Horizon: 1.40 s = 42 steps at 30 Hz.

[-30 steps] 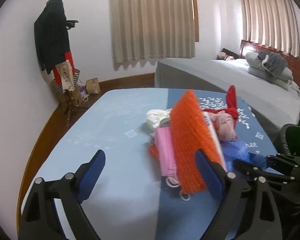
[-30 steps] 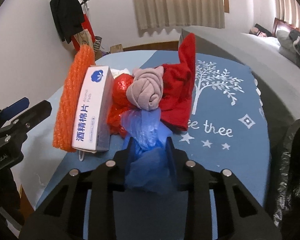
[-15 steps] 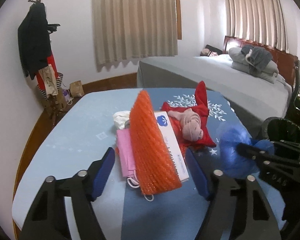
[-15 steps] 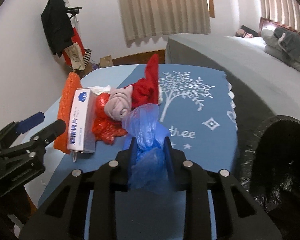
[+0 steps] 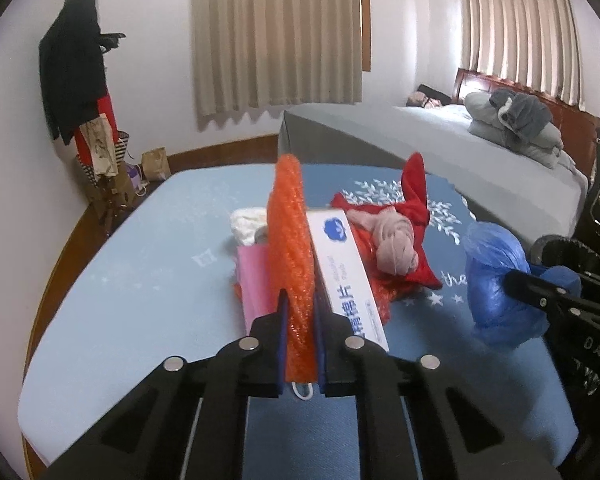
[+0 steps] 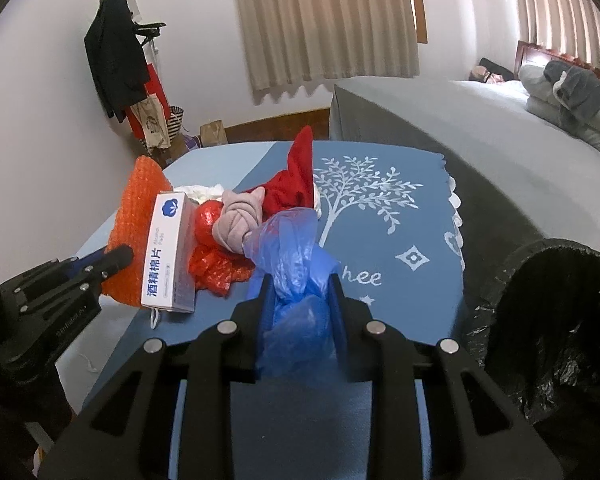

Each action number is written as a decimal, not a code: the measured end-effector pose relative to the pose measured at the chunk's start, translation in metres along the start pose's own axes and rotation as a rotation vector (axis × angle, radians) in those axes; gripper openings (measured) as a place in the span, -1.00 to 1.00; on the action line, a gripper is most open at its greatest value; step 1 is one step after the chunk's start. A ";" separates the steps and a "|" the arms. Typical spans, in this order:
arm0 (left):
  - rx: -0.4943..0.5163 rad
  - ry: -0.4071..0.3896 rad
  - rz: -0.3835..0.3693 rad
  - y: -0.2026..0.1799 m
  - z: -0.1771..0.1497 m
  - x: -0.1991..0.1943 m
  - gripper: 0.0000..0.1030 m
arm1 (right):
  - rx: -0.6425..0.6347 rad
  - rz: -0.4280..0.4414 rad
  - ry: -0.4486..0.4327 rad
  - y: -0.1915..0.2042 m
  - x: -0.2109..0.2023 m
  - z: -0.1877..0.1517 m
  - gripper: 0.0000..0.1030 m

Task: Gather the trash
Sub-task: 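Carry the blue bag and orange net over the bin and release both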

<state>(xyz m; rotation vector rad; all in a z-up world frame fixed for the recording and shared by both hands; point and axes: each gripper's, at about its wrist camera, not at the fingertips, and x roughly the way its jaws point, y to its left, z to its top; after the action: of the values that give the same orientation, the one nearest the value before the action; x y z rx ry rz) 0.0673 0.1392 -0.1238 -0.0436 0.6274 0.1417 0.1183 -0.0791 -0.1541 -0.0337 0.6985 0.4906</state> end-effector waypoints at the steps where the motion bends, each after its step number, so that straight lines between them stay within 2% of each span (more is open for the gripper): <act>1: -0.004 -0.013 -0.001 0.001 0.003 -0.005 -0.79 | 0.001 -0.001 -0.004 0.000 -0.003 0.001 -0.50; 9: 0.012 -0.082 -0.043 -0.015 0.026 -0.033 -0.79 | 0.021 -0.015 -0.068 -0.008 -0.033 0.011 -0.50; 18: 0.065 -0.114 -0.185 -0.067 0.042 -0.048 -0.79 | 0.067 -0.074 -0.134 -0.035 -0.072 0.015 -0.51; 27: 0.143 -0.104 -0.338 -0.131 0.046 -0.045 -0.79 | 0.151 -0.225 -0.163 -0.094 -0.107 0.000 -0.51; 35: 0.213 -0.088 -0.471 -0.194 0.050 -0.037 -0.79 | 0.244 -0.379 -0.162 -0.150 -0.136 -0.030 -0.51; 42: 0.255 -0.056 -0.573 -0.242 0.045 -0.033 -0.79 | 0.312 -0.473 -0.151 -0.186 -0.152 -0.059 -0.50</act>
<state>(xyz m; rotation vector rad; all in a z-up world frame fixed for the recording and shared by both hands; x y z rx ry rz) 0.1023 -0.1002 -0.0687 0.0280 0.5515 -0.4894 0.0648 -0.3195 -0.1293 0.1281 0.5875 -0.0715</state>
